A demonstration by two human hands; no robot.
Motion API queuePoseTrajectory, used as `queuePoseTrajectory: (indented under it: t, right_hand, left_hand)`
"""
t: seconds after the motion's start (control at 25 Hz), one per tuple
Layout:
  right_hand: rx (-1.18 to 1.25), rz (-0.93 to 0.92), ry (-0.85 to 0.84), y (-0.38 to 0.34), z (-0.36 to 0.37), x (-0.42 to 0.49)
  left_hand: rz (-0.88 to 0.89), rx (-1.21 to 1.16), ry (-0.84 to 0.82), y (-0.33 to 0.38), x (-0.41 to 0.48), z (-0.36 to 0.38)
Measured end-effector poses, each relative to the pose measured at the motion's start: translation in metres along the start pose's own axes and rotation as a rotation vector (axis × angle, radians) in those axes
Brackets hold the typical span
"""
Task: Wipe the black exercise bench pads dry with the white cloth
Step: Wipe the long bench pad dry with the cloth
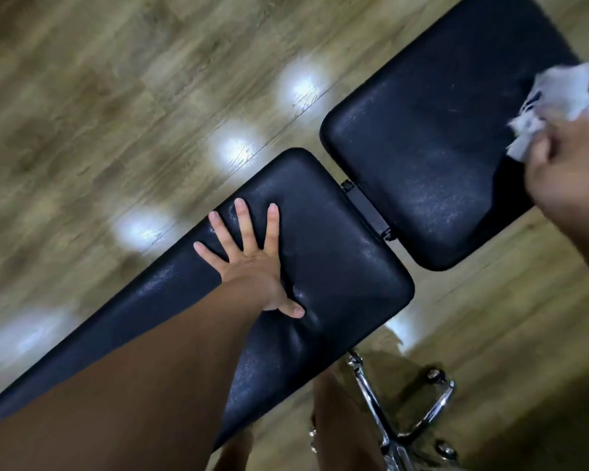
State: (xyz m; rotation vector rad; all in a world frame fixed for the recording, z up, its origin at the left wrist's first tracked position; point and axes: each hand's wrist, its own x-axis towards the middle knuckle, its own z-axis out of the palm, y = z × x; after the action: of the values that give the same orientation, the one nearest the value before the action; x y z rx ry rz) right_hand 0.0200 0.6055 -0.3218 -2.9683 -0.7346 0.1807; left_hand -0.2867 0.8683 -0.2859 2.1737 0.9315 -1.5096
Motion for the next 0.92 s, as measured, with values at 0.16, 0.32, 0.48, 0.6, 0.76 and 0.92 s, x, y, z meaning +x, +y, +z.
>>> queuePoseTrajectory:
  t: [0.16,0.32,0.48,0.6,0.76,0.92]
  right_hand:
    - [0.13,0.117,0.051,-0.096,0.012,0.022]
    - [0.163,-0.745,-0.227,-0.205,0.021,-0.003]
    - [0.006,-0.676,-0.179,-0.162,0.001,0.065]
    - [0.022,-0.221,-0.07,-0.078,-0.019,0.114]
    - [0.118,-0.139,-0.009,-0.097,-0.015,0.079]
    - [0.223,-0.429,-0.1,-0.143,0.004,-0.027]
  left_hand:
    - [0.019,-0.012,-0.007,-0.002,0.0,0.0]
    - [0.022,-0.013,-0.022,-0.002,0.0,0.0]
    - [0.027,-0.011,-0.018,-0.004,0.002,0.002]
    - [0.054,-0.017,-0.006,-0.006,0.002,0.003]
    - [0.068,-0.033,-0.005,-0.009,0.002,0.003]
    - [0.093,-0.044,-0.014,-0.009,0.002,0.002]
